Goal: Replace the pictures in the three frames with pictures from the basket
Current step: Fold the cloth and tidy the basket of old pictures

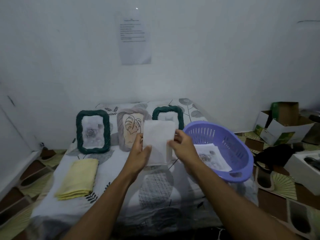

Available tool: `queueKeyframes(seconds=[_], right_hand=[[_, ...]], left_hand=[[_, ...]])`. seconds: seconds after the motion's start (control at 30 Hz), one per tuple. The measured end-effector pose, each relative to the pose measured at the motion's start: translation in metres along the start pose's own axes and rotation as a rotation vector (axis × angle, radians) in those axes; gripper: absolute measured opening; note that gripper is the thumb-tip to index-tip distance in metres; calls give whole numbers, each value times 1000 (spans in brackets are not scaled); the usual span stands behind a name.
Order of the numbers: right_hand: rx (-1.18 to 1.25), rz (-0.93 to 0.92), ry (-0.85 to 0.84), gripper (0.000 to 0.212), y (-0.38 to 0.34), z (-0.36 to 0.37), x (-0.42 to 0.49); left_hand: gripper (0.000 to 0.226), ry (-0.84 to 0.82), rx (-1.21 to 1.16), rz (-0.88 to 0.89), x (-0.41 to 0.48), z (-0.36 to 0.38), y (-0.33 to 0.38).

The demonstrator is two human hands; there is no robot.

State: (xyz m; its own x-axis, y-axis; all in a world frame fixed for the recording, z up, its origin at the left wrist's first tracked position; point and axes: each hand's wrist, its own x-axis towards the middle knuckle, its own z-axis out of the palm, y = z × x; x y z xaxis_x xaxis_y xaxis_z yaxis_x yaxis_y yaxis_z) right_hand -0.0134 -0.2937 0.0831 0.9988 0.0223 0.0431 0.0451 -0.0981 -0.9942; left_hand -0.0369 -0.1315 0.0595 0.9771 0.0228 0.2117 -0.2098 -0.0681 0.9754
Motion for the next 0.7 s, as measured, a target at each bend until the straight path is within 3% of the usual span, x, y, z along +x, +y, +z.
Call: queueKeyframes(seconds=[0.07, 0.2, 0.33, 0.47, 0.63, 0.7], right_hand=[[-4, 21, 12, 28, 13, 20, -5], [-86, 43, -16, 32, 46, 41, -16], [-3, -13, 14, 36, 49, 47, -12], [2, -13, 6, 30, 53, 51, -10], [-51, -92, 88, 26, 45, 51, -9], [-38, -83, 65, 26, 40, 50, -8]], left_hand=[[29, -5, 53, -41, -7, -9, -18], [44, 21, 56, -91, -23, -13, -43], [33, 76, 69, -81, -14, -20, -52], [34, 82, 216, -17, -11, -16, -55], [37, 395, 565, 171, -10, -12, -51], [29, 339, 563, 192, -8, -13, -49]])
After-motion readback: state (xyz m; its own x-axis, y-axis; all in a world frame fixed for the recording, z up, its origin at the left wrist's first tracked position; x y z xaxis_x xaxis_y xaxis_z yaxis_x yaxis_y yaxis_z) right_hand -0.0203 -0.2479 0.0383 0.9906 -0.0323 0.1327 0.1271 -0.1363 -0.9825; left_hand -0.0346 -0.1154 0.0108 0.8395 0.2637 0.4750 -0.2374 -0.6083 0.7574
